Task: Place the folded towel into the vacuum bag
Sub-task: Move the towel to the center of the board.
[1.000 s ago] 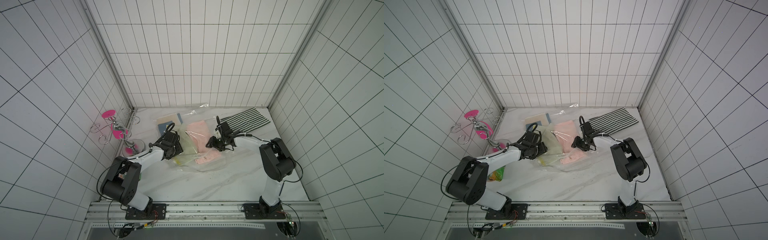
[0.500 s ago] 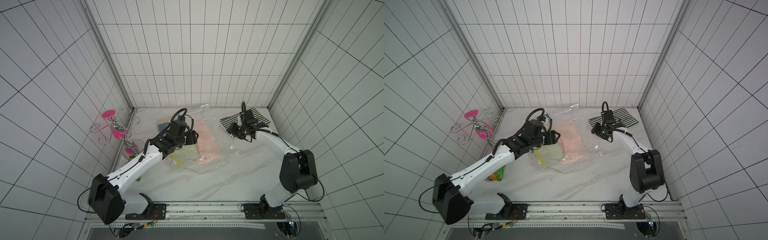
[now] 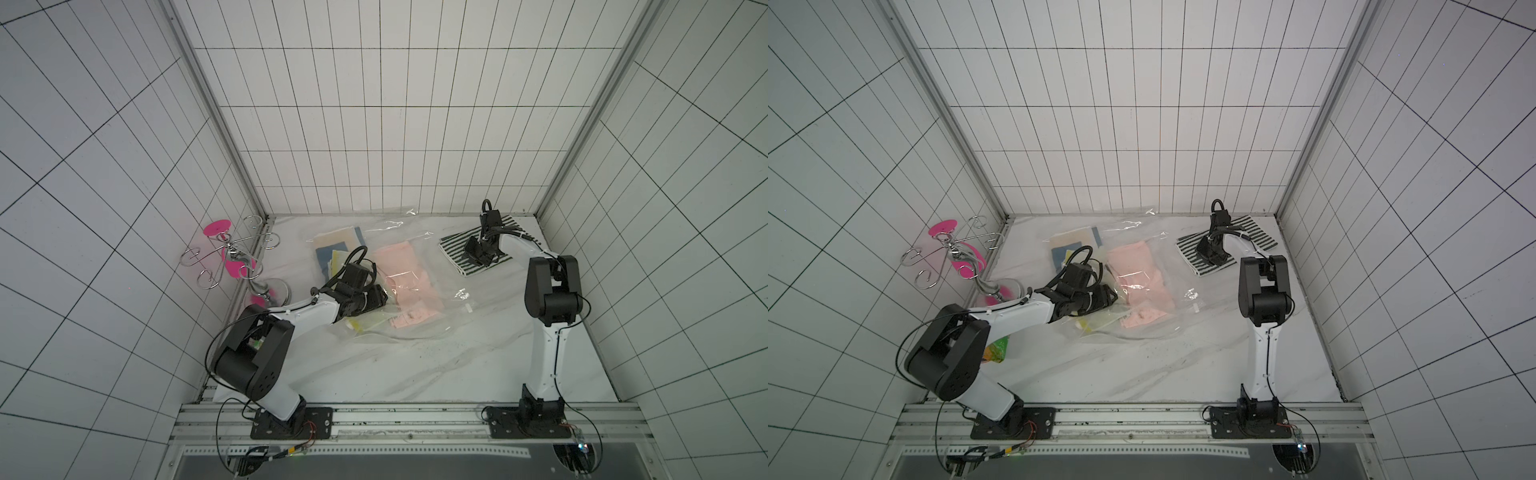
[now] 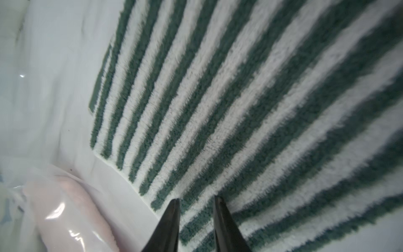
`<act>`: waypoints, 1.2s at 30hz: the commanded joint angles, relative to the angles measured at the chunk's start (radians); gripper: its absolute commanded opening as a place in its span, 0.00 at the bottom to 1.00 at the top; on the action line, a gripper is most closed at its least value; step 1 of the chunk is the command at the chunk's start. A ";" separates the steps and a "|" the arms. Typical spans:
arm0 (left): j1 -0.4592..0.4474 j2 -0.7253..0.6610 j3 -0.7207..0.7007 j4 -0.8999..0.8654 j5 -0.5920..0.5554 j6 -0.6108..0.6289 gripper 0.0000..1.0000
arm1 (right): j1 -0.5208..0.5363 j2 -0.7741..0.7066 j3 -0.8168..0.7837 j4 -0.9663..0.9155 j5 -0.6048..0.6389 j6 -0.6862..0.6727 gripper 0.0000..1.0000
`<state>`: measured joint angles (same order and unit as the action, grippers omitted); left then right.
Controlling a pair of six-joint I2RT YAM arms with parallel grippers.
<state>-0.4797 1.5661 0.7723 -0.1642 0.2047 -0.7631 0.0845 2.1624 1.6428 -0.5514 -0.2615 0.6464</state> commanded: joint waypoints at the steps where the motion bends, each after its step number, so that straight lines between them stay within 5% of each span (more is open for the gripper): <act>1: 0.001 -0.083 -0.067 0.009 -0.033 -0.031 0.65 | -0.041 -0.088 -0.184 -0.039 0.003 0.010 0.24; 8: -0.003 -0.206 -0.082 -0.094 -0.026 -0.005 0.64 | -0.169 -0.391 -0.585 -0.097 0.064 -0.047 0.22; 14: -0.041 -0.294 -0.012 -0.186 -0.059 0.051 0.65 | -0.278 -0.597 -0.637 -0.223 0.215 -0.103 0.46; 19: -0.123 -0.310 0.090 -0.275 -0.081 0.125 0.64 | -0.354 -0.634 -0.569 -0.235 0.280 -0.107 0.85; 21: -0.152 -0.309 0.132 -0.300 -0.069 0.147 0.64 | -0.385 -0.601 -0.528 -0.207 0.316 -0.120 0.90; 25: -0.197 -0.293 0.182 -0.295 -0.034 0.192 0.65 | -0.407 -0.468 -0.384 -0.200 0.258 -0.140 0.90; 27: -0.215 -0.279 0.189 -0.281 -0.013 0.226 0.65 | -0.404 -0.406 -0.327 -0.202 0.201 -0.142 0.80; 36: -0.232 -0.286 0.156 -0.226 -0.015 0.247 0.66 | -0.402 -0.287 -0.310 -0.160 0.211 -0.136 0.71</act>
<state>-0.7109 1.2797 0.9421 -0.4229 0.1864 -0.5381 -0.3145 1.8454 1.3083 -0.7132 -0.0425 0.5137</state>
